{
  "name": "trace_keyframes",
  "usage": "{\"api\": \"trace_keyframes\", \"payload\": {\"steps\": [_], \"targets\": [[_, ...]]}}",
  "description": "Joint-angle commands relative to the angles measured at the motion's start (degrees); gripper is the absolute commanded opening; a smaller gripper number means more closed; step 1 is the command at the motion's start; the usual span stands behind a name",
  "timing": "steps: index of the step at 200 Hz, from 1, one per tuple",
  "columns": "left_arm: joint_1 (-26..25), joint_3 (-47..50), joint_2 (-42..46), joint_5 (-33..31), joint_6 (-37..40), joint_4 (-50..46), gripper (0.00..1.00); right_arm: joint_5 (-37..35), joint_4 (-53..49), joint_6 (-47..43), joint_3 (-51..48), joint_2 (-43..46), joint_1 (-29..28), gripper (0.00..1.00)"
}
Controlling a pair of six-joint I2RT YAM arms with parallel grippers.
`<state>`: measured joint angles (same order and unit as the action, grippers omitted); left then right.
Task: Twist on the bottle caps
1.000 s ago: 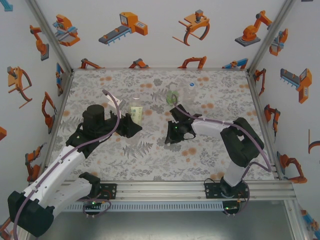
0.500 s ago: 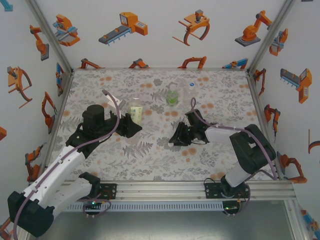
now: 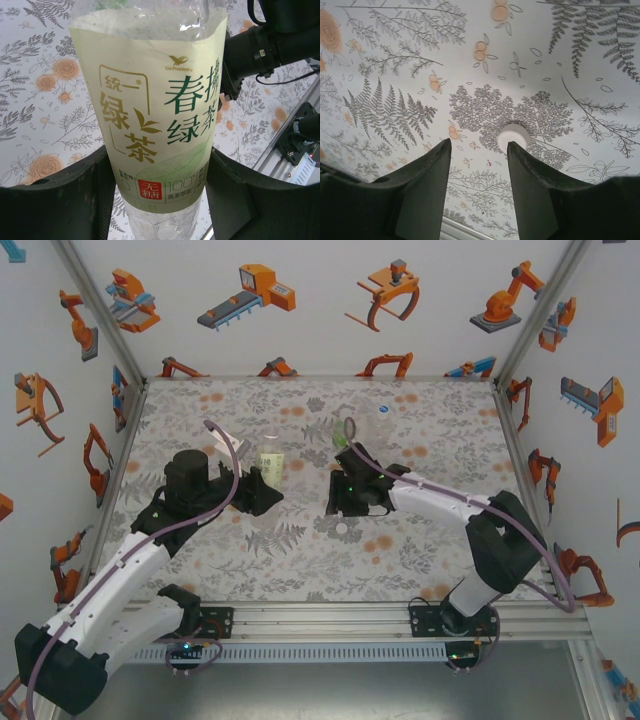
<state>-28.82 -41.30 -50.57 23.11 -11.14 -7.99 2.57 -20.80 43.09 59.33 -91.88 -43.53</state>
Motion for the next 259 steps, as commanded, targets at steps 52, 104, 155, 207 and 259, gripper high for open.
{"api": "trace_keyframes", "payload": {"steps": [52, 104, 155, 207, 259], "targets": [[0.25, -1.62, 1.21, -0.26, 0.33, -0.35, 0.0, -10.4, -6.29, -3.84, 2.02, -5.57, -4.87, 0.5], [0.26, -1.86, 0.9, 0.09, 0.11, 0.06, 0.0, -9.73, -4.39, -3.94, 1.42, -8.36, -5.65, 0.46], [0.25, -2.04, 0.53, 0.22, 0.06, 0.16, 0.0, -10.05, -4.25, -4.35, 1.18, -9.47, -5.69, 0.43], [0.26, -1.89, 0.48, 0.21, -0.11, 0.21, 0.0, -10.03, -5.18, -4.96, 1.46, -9.53, -5.69, 0.4], [0.32, -1.7, 0.25, 0.43, -0.73, 0.55, 0.0, -10.28, -6.53, -5.44, 2.16, -9.55, -5.78, 0.41]]}}
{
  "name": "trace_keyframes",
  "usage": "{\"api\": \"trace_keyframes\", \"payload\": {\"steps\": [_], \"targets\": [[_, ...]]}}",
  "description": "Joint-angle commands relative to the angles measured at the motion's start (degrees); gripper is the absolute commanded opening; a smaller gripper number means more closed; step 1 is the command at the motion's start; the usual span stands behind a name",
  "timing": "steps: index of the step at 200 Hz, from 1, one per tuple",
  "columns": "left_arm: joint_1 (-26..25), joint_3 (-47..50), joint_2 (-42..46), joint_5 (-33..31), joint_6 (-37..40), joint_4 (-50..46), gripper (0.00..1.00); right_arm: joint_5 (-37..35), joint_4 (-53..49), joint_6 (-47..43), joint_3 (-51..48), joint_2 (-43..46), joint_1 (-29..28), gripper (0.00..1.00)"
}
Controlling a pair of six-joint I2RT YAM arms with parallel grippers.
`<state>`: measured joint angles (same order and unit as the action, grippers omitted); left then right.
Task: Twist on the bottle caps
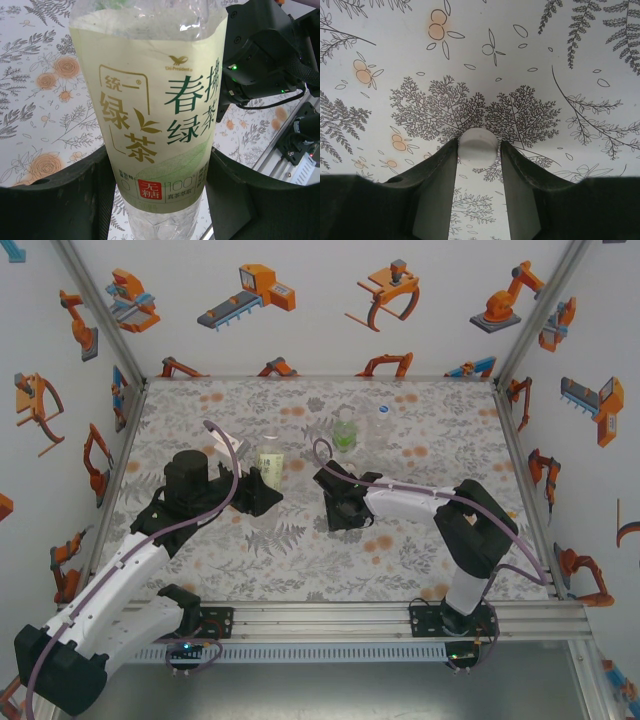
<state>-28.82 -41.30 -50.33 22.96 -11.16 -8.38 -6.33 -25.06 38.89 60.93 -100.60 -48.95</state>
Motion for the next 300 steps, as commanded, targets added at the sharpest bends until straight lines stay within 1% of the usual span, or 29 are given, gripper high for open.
{"api": "trace_keyframes", "payload": {"steps": [1, 77, 109, 137, 155, 173, 191, 221, 244, 265, 287, 300], "targets": [[0.24, -1.69, -0.01, 0.59, -0.71, 0.93, 0.0, -1.39, -2.27, -1.21, 0.58, -0.83, -0.36, 0.41], [0.31, -1.66, 0.05, 0.25, -0.71, 0.81, 0.0, -0.98, -2.54, -1.26, 0.62, -1.18, -0.45, 0.4], [0.17, -1.81, -0.13, 0.42, -0.19, 0.43, 0.0, -1.05, -2.45, -1.24, 0.73, -0.45, -0.45, 0.36], [0.24, -2.54, -0.74, 1.57, 1.64, -0.63, 0.0, -1.23, -2.78, -1.26, 0.93, 1.49, -0.41, 0.33], [0.08, -3.19, -1.59, 4.29, 4.5, -0.98, 0.0, -1.17, -3.23, -1.38, 0.94, 3.85, -0.27, 0.32], [-0.74, -4.02, -2.55, 7.22, 8.54, -1.84, 0.0, -1.06, -3.46, -1.8, 0.64, 7.53, 0.06, 0.31], [-3.32, -4.97, -3.39, 7.06, 13.83, -3.91, 0.0, -0.22, -3.51, -3.18, 0.33, 11.8, 0.92, 0.29], [-9.69, -6.37, -4.44, 5.57, 23.51, -7.59, 0.0, 1.94, -2.89, -10.77, 0.99, 20.63, 1.22, 0.28], [-13.06, -6.95, -4.09, 5.69, 29.38, -8.58, 0.0, 2.9, -3.01, -15.73, 1.21, 27.9, 1.22, 0.27], [-16.08, -6.78, -3.34, 5.41, 36.73, -9.0, 0.0, 3.3, -2.75, -20.29, 1.07, 35.9, 1.22, 0.25], [-17.97, -6.94, -3.03, 2.94, 41.22, -8.98, 0.0, 8.13, 0.22, -27.89, -0.94, 44.47, 1.22, 0.23], [-18.81, -7.53, -3.11, 1.85, 43.03, -9.61, 0.0, 13.16, 0.73, -33.2, -1.16, 48.57, 1.15, 0.23]]}}
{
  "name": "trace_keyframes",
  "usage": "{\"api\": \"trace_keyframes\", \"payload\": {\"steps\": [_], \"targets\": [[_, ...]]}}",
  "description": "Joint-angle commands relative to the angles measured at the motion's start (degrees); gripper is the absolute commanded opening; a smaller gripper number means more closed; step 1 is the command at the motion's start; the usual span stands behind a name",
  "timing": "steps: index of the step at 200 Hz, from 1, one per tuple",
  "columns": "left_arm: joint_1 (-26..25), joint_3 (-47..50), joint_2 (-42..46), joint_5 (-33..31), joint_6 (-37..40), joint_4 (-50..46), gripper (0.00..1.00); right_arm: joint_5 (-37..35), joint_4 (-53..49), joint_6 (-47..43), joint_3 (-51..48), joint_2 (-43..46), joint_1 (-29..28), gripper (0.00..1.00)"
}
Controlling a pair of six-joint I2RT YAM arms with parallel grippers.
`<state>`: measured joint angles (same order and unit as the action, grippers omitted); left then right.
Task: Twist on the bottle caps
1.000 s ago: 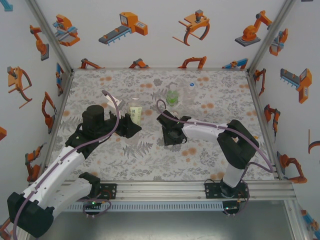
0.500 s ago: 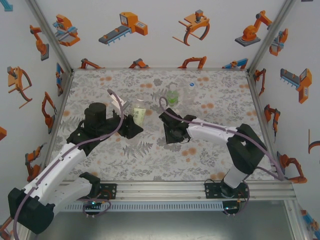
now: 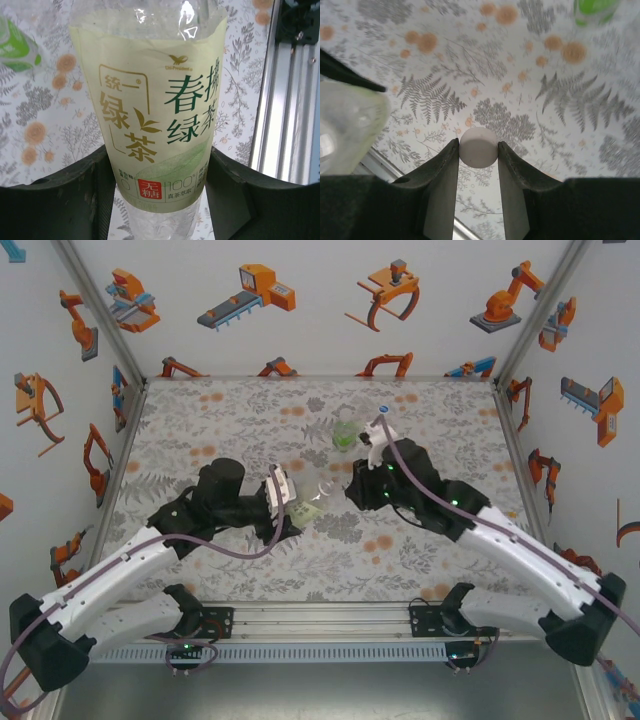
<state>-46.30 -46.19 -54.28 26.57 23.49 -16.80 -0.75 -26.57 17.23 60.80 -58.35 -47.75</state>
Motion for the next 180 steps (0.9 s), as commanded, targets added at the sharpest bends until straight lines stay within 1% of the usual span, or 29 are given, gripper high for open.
{"api": "trace_keyframes", "payload": {"steps": [1, 24, 47, 58, 88, 98, 119, 143, 180], "targets": [[-1.37, -2.74, 0.84, -1.86, 8.58, -1.34, 0.0, 8.08, 2.23, -11.88, -0.98, 6.58, -0.06, 0.22], [-4.18, -4.24, 0.84, -4.32, 11.94, -3.39, 0.0, 18.33, 0.62, -19.12, 0.82, 9.87, -0.06, 0.22], [-4.76, -4.99, -0.11, -2.81, 12.2, -4.14, 0.0, 27.89, 0.82, -25.39, 1.64, 10.44, -0.06, 0.22], [-4.9, -5.07, -0.48, -2.09, 12.49, -4.13, 0.0, 30.65, 1.99, -28.98, 1.15, 10.53, -0.15, 0.2], [-4.94, -5.08, -0.91, -1.34, 13.69, -4.6, 0.0, 32.34, 4.07, -34.33, 1.23, 10.15, -0.81, 0.15], [-4.94, -5.26, -0.91, -1.46, 13.87, -4.91, 0.0, 32.99, 3.81, -36.6, 1.51, 9.89, -1.07, 0.15], [-4.94, -5.39, -0.82, -1.26, 13.93, -5.34, 0.0, 33.89, 2.9, -38.57, 2.45, 8.74, -1.21, 0.16], [-4.94, -5.4, -0.45, -0.43, 13.85, -5.62, 0.0, 34.29, 1.1, -39.55, 4.13, 6.64, -1.38, 0.16], [-4.94, -5.12, -0.56, 0.29, 14.49, -5.83, 0.0, 33.63, 1.86, -39.65, 4.28, 5.64, -1.91, 0.16]]}}
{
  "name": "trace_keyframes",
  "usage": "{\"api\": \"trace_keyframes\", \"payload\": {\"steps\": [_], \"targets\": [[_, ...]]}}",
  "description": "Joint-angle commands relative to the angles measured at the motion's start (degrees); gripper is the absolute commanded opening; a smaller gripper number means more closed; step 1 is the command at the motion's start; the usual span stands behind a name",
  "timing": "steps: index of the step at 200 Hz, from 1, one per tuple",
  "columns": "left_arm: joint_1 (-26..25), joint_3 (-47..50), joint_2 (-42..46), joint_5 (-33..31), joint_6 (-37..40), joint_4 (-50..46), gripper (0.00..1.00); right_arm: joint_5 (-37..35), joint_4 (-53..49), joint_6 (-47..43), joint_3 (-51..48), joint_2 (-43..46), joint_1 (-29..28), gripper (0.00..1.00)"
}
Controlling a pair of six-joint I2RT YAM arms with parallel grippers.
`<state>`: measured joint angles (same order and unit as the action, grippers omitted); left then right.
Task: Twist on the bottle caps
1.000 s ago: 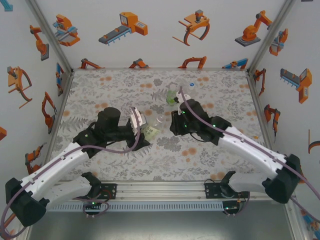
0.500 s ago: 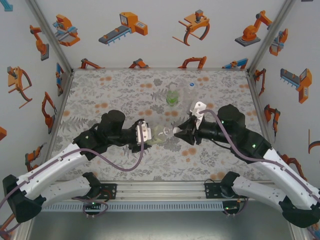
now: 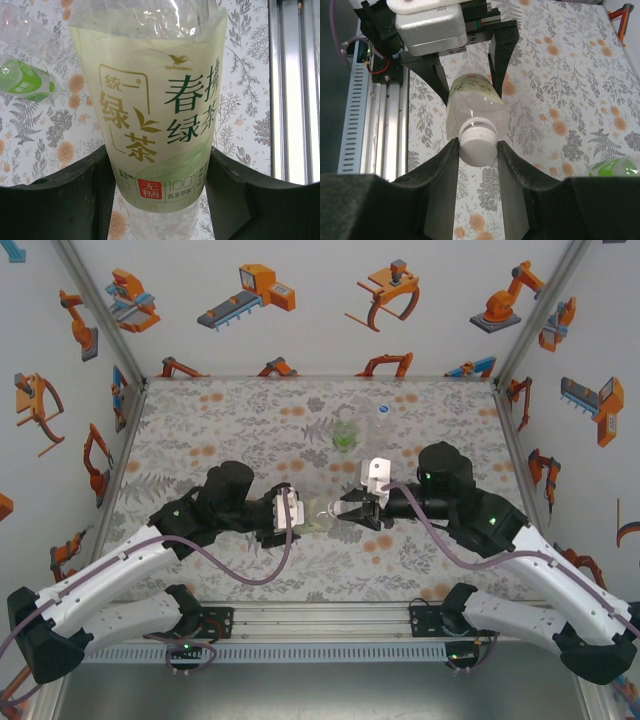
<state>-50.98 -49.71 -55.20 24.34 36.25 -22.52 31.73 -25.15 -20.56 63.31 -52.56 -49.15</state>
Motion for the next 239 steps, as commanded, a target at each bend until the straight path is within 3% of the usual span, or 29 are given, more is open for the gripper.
{"api": "trace_keyframes", "payload": {"steps": [1, 95, 170, 239], "targets": [[-0.26, -1.61, 0.36, 2.54, 1.72, -0.13, 0.0, 1.15, 0.44, -1.9, 1.79, -0.12, -0.51, 0.16], [-0.26, -2.61, -1.11, 6.29, 0.85, -0.9, 0.0, 3.35, -8.1, -10.63, 3.41, -2.27, -0.95, 0.0], [-0.26, -5.16, -3.4, 9.68, 1.1, -3.88, 0.0, 7.62, -16.31, -23.68, 7.89, -4.2, -1.61, 0.0], [-0.26, -6.45, -5.3, 12.79, 1.46, -5.68, 0.0, 6.32, -24.04, -33.84, 12.49, -6.98, -3.88, 0.0]]}}
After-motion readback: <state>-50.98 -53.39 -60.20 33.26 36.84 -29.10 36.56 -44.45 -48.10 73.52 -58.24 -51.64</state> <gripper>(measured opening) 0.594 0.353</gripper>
